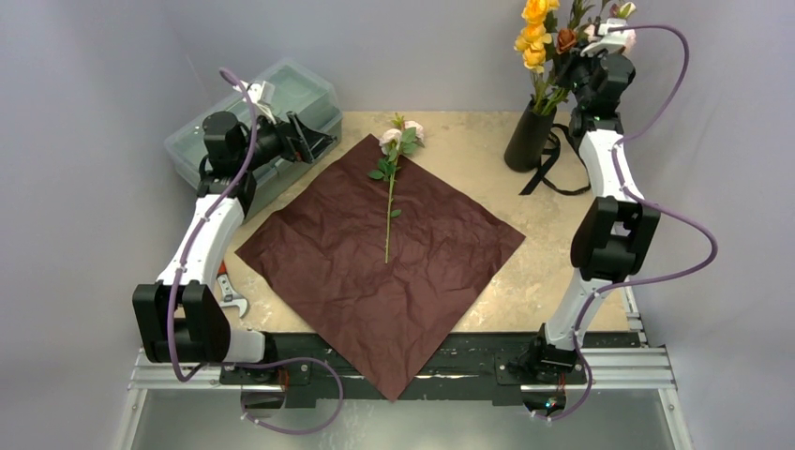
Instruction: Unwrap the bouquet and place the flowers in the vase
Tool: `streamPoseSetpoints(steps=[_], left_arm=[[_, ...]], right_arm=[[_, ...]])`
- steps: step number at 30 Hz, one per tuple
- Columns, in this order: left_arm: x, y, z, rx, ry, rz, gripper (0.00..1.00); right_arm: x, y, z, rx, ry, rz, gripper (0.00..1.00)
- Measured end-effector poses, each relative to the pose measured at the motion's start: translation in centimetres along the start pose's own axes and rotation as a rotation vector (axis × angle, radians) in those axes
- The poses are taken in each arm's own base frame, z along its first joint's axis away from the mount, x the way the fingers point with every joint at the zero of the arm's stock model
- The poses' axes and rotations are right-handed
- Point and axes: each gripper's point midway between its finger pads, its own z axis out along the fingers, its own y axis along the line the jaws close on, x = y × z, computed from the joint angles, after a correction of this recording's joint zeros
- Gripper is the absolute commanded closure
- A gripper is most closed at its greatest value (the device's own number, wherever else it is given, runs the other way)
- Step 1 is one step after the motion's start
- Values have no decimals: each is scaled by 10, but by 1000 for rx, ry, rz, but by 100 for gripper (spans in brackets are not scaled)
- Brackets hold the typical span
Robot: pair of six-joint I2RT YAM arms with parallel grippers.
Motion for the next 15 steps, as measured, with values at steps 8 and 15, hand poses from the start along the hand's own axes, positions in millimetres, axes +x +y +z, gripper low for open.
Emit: streamPoseSetpoints(steps=[8, 15], left_arm=[[12, -4, 10, 16, 29, -14, 2], [26, 6, 17, -17, 63, -42, 8]], right_arm=[[25, -3, -4, 8, 72, 13, 51], [37, -3, -8, 13, 119, 32, 21]])
